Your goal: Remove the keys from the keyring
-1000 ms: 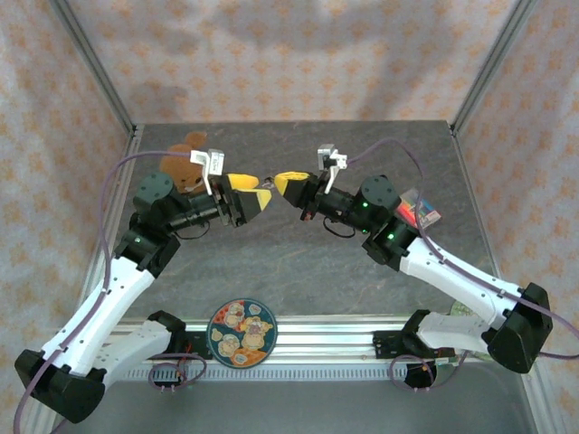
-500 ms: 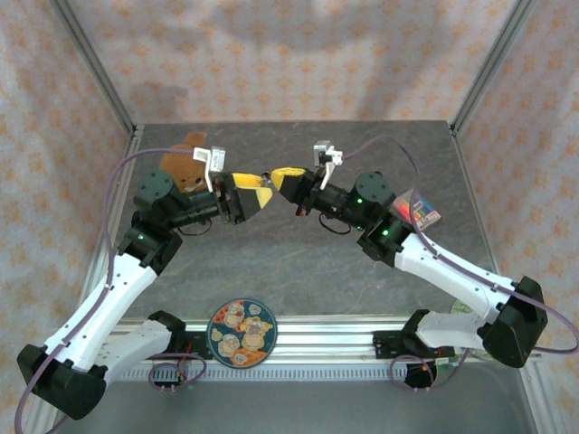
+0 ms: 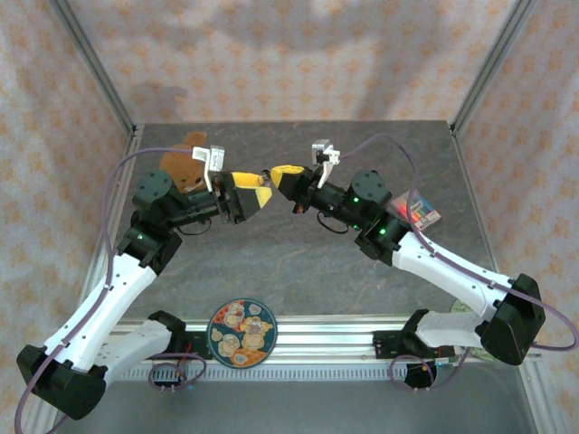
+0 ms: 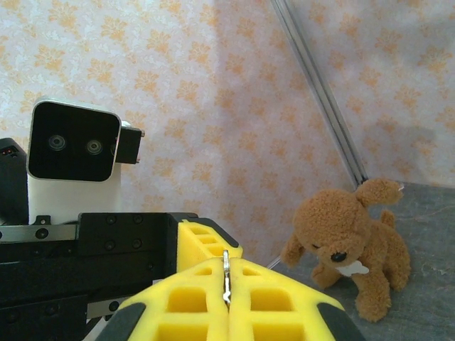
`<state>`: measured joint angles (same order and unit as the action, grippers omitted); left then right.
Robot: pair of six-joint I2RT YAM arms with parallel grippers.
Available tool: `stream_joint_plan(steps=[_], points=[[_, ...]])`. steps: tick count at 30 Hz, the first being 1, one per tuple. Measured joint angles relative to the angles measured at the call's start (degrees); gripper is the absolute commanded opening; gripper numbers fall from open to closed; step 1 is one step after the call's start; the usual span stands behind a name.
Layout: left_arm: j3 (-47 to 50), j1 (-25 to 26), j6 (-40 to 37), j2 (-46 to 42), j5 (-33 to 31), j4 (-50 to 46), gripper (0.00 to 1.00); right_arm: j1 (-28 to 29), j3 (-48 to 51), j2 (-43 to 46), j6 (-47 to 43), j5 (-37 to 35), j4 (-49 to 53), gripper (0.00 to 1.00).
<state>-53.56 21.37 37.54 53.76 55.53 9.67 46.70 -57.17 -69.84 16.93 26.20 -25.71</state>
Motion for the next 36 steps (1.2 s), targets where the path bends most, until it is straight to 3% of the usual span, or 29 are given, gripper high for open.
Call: stream_joint_plan(steps=[15,28,36], points=[[0.0,0.0,0.0,0.0,-0.1,-0.2,0.93,3.8,0.0,0.7,-7.8,-6.8,1.9,0.0],[-1.2,0.0,-1.6,-0.1,-1.3,-2.9,0.93,9.3,0.0,2.6,-16.9,-18.1,4.3,0.0],[-1.2,0.0,-1.5,-0.5,-2.0,-3.1,0.93,9.5,0.0,2.5,-19.2,-22.0,4.3,0.0]])
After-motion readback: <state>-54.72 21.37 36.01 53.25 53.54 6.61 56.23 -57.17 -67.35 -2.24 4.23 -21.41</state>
